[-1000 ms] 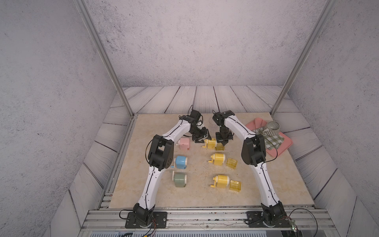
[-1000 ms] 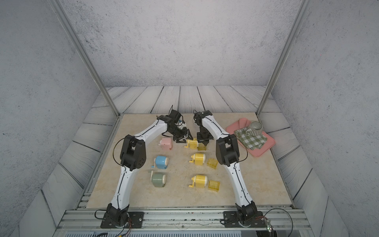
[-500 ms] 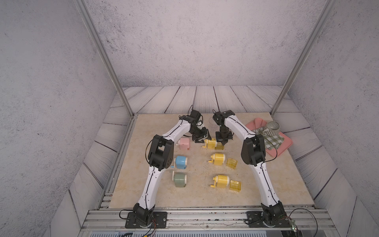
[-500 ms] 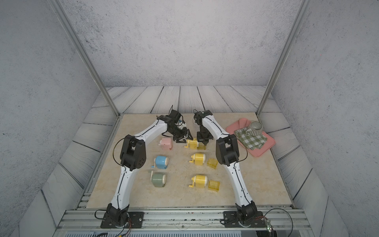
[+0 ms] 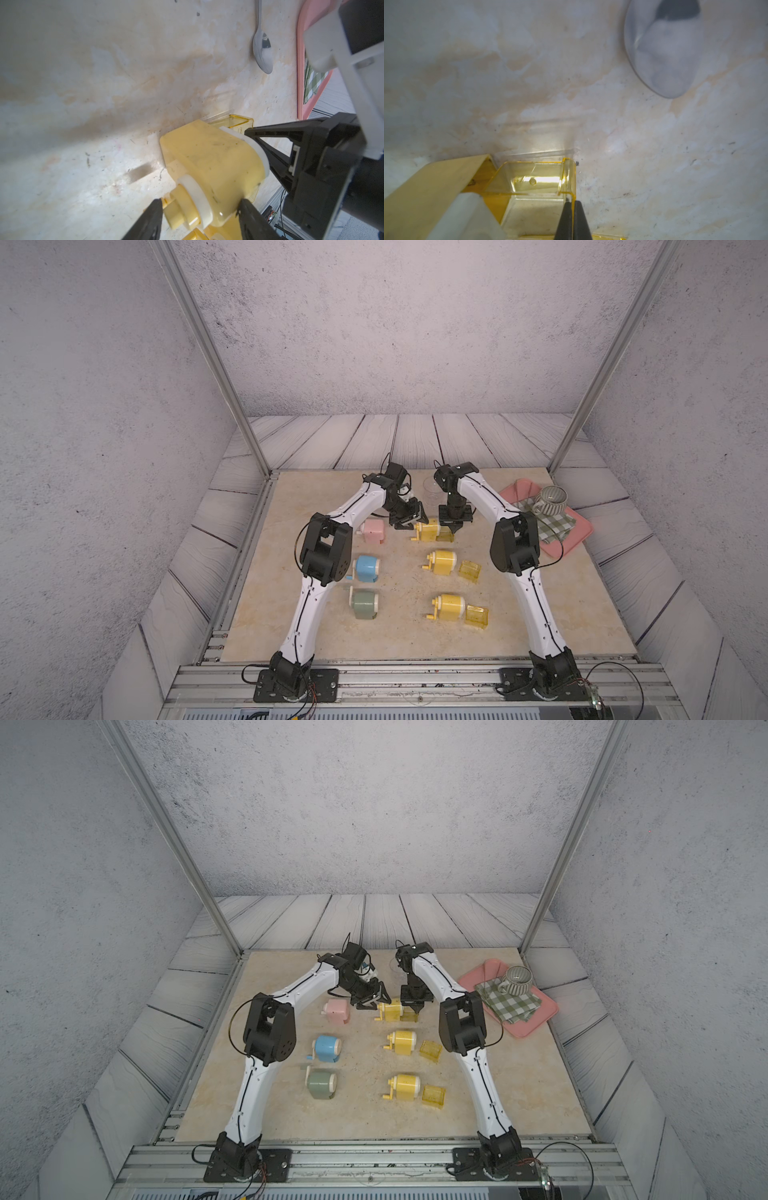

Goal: Put the tray back into the pencil sharpener
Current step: Close the container of the pencil sharpener.

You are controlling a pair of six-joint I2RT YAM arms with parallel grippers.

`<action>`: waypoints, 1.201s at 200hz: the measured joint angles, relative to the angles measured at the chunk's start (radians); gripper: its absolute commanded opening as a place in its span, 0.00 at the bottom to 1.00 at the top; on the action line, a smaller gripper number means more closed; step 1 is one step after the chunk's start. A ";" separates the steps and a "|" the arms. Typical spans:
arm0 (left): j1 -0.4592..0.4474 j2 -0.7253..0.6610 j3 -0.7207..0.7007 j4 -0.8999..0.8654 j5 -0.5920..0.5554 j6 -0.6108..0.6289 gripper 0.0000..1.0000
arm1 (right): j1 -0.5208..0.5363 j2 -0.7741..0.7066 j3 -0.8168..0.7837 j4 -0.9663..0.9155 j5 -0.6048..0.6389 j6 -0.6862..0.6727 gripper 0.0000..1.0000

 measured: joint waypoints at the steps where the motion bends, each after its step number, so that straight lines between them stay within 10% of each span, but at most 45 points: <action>1: 0.000 0.000 0.000 0.000 0.000 0.000 0.62 | 0.000 0.000 0.000 0.000 0.000 0.000 0.00; 240: 0.000 0.000 0.000 -0.003 0.003 0.003 0.62 | -0.018 0.026 0.034 -0.001 -0.003 -0.069 0.00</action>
